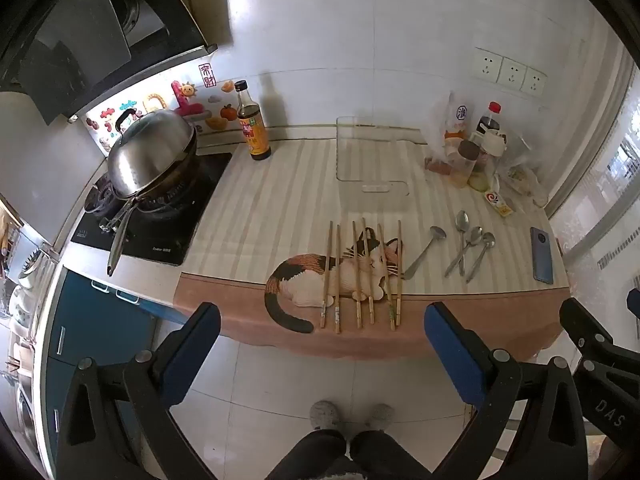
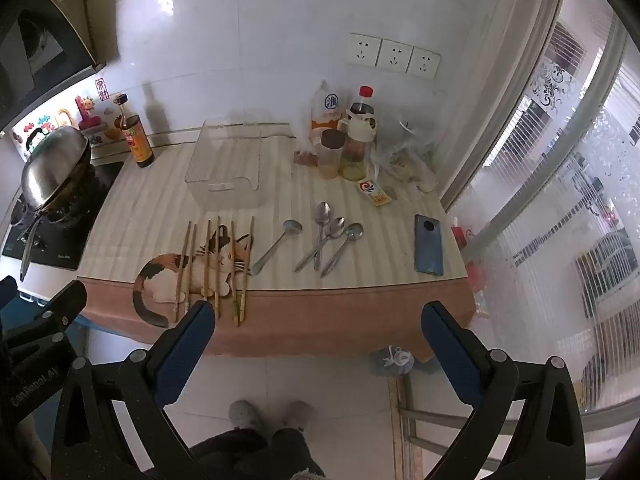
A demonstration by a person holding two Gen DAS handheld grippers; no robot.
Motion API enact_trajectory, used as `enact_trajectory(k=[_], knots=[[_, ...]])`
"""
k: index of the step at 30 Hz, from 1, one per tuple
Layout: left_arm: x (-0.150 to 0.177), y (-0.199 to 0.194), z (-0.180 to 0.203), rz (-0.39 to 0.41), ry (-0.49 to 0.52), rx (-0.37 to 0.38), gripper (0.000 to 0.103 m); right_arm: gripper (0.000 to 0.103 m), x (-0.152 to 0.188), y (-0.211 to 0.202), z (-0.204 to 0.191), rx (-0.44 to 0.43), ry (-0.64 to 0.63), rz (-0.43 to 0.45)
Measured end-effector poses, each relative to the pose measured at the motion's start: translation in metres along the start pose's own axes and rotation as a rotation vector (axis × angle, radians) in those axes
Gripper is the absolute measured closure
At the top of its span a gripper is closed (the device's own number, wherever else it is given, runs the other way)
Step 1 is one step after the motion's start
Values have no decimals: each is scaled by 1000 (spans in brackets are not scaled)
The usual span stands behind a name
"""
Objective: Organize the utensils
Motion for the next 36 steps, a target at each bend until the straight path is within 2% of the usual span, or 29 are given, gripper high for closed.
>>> enact_trajectory(k=[36], knots=[[-6, -3, 7, 3, 5, 10, 0, 0, -4, 5, 6, 3, 1, -10]])
Point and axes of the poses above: each gripper's, at about its wrist camera, not at the fingertips, and y roughly the way its jaws point, z to its right, x to its underside, the point moved 10 cm from there along y, roughly the way its jaws point, and after that the axes turned 15 degrees about y, right-handed, at the moved point
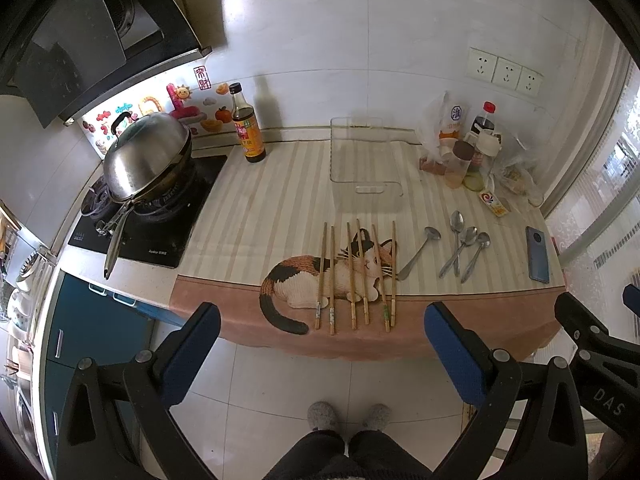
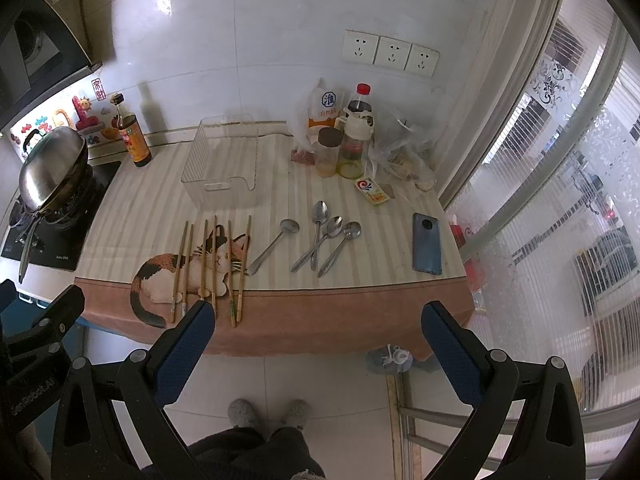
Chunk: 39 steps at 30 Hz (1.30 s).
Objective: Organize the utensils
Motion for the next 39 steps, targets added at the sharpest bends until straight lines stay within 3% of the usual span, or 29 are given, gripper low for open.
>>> enact_trajectory(k=[39], knots=[[-6, -4, 5, 7, 1, 4, 0, 0, -1, 0, 7, -1, 7, 4]])
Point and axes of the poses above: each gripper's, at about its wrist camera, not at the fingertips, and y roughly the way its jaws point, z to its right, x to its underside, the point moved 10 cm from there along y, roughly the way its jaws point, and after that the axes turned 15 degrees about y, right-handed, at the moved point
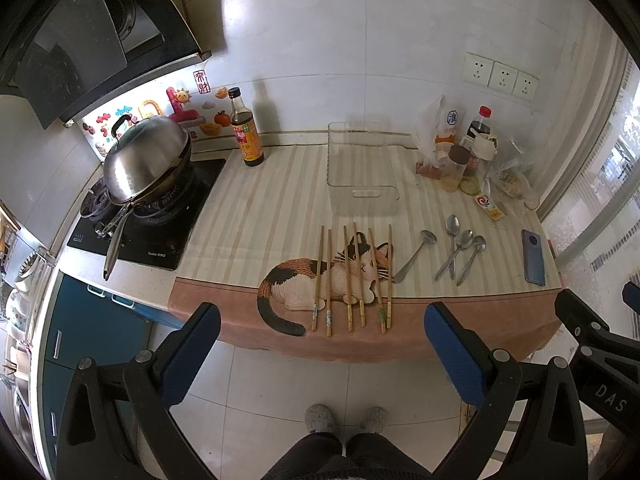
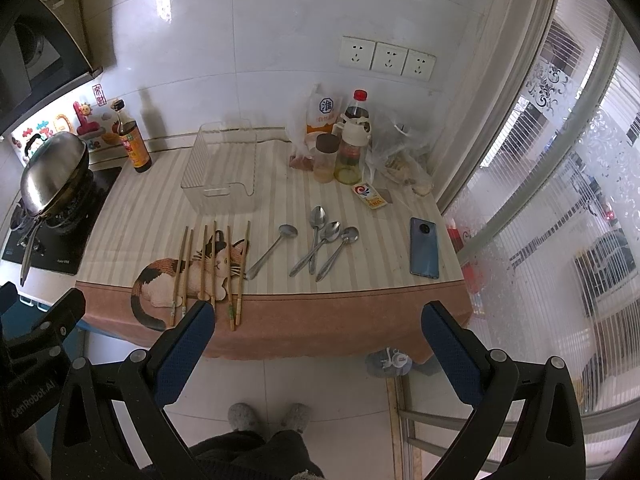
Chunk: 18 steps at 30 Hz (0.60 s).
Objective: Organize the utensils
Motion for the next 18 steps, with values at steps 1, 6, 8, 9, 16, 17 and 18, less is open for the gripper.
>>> enact_trajectory(k=[1, 6, 8, 9, 16, 17, 18], knots=[[1, 0, 0, 1, 1, -1, 0, 0, -1, 0, 0, 0, 0, 1], [-1, -1, 0, 2, 2, -1, 0, 0, -3, -2, 0, -1, 1, 2], [-5, -5, 2, 4, 2, -2, 0, 0, -3, -2, 0, 1, 0, 2], [-6, -6, 2, 5, 2, -3, 0, 0, -4, -2, 0, 0, 0, 1], [-7, -7, 2, 7, 2, -3, 0, 0, -3, -3, 0, 0, -1, 3], [-8, -8, 2, 8, 3, -4, 0, 0, -2, -2, 0, 1, 0, 4], [-7, -7, 1, 8, 2, -5, 0, 0, -1, -2, 0, 1, 0, 4]])
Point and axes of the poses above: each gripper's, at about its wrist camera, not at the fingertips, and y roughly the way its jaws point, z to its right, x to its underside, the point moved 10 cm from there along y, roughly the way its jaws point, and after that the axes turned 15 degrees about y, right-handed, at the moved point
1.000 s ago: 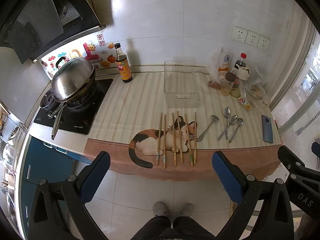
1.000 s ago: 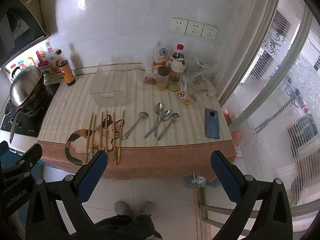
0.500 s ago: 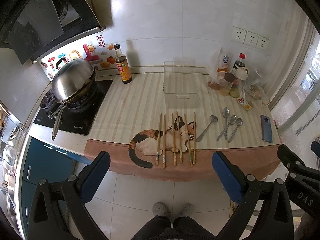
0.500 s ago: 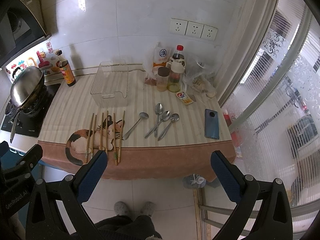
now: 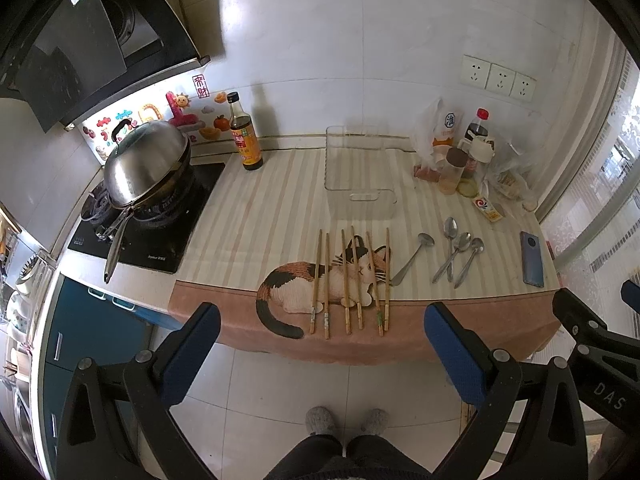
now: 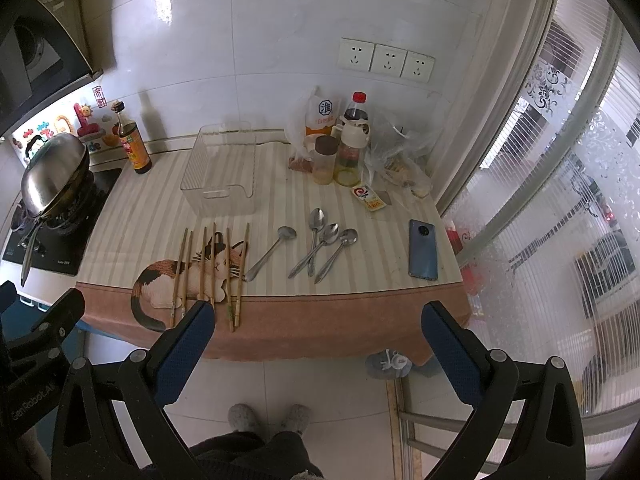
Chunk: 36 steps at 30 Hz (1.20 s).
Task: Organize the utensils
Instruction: 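Lower both grippers onto the chopsticks and close each on one chopstick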
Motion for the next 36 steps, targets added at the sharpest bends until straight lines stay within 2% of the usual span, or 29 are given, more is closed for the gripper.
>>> enact_trajectory(k=[7, 11, 14, 20, 23, 27, 32, 34, 36], knots=[[-15, 7, 1, 26, -12, -14, 0, 0, -11, 3, 1, -19, 22, 1], [-28, 37, -11, 46, -10, -101, 0, 0, -18, 31, -1, -51, 49, -17], [-23, 71, -20, -3, -27, -147, 0, 0, -15, 63, -4, -65, 53, -63], [-7, 140, -32, -111, -57, -162, 0, 0, 1, 133, -17, -73, 28, -162], [6, 171, -40, -158, -70, -163, 0, 8, 12, 170, -27, -64, 10, -211], [21, 227, -51, -261, -96, -111, 0, 19, 26, 220, -44, -61, -3, -292], [54, 306, -41, -424, -84, 30, 1, 31, 46, 274, -68, -55, -5, -387], [63, 327, -34, -467, -71, 84, 11, 40, 57, 296, -79, -52, 6, -439], [71, 343, -25, -506, -60, 143, 30, 52, 69, 312, -88, -45, 11, -488]])
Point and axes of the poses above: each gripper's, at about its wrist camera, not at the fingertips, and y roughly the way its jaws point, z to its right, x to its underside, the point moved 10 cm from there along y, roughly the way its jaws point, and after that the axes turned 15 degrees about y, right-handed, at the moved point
